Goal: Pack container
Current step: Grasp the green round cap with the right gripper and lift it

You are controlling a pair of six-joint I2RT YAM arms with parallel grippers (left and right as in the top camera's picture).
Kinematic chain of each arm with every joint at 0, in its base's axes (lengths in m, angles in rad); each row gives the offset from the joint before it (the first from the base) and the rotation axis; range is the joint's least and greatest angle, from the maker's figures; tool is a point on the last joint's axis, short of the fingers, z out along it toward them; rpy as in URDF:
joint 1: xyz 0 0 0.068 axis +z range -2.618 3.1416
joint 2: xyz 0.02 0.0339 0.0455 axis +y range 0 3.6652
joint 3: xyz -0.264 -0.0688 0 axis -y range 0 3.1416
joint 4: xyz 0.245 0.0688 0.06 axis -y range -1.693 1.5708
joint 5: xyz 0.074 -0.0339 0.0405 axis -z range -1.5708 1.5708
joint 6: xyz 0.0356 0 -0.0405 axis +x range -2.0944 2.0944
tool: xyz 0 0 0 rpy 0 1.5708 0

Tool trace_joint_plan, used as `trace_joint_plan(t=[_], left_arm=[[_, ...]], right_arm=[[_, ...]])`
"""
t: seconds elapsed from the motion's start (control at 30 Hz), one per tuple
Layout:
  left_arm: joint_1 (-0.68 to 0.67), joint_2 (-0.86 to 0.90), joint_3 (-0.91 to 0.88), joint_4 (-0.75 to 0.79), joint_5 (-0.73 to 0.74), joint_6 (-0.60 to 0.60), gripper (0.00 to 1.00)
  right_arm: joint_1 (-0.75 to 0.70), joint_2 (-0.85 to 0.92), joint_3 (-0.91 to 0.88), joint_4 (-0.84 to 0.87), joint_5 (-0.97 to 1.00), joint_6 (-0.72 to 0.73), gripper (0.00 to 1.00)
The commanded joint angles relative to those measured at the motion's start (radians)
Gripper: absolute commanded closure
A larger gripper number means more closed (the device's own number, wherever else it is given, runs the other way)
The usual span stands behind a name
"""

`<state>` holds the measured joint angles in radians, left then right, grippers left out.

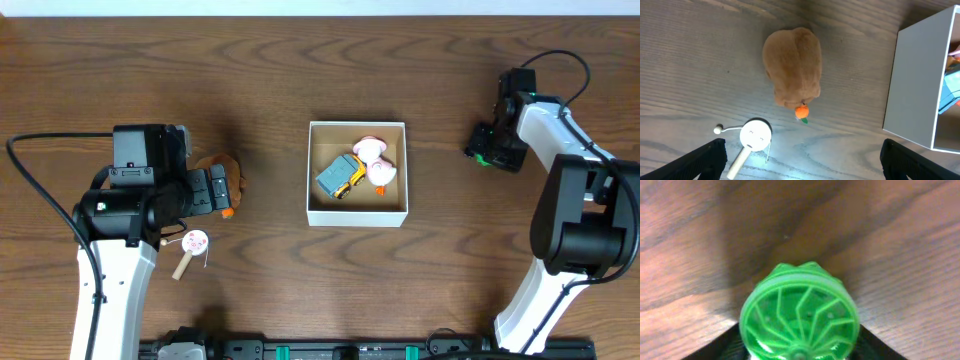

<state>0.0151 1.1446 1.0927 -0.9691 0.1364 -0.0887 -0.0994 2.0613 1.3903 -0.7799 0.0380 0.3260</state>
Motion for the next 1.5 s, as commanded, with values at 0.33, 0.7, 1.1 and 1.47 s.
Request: trace_joint_plan(t=[0.33,0.7,1.1,1.47], left_arm=[[0.002,0.005,0.019,-0.003,0.010,0.002,0.02],[0.002,0.005,0.019,-0.003,0.010,0.002,0.02],[0.002,0.005,0.019,-0.003,0.010,0.002,0.02],[0.002,0.005,0.019,-0.003,0.010,0.002,0.02]], right_arm=[[0.014,0.002,-0.001,-0.024,0.002,-0.018,0.91],[0.059,-0.147,0.010,-0.066,0.036,-0.038,0.88],[0.067,-0.152,0.010,-0.064,0.038,-0.035,0.72],[0.067,-0.146,0.010,0.034,0.124,-0.035,0.30]])
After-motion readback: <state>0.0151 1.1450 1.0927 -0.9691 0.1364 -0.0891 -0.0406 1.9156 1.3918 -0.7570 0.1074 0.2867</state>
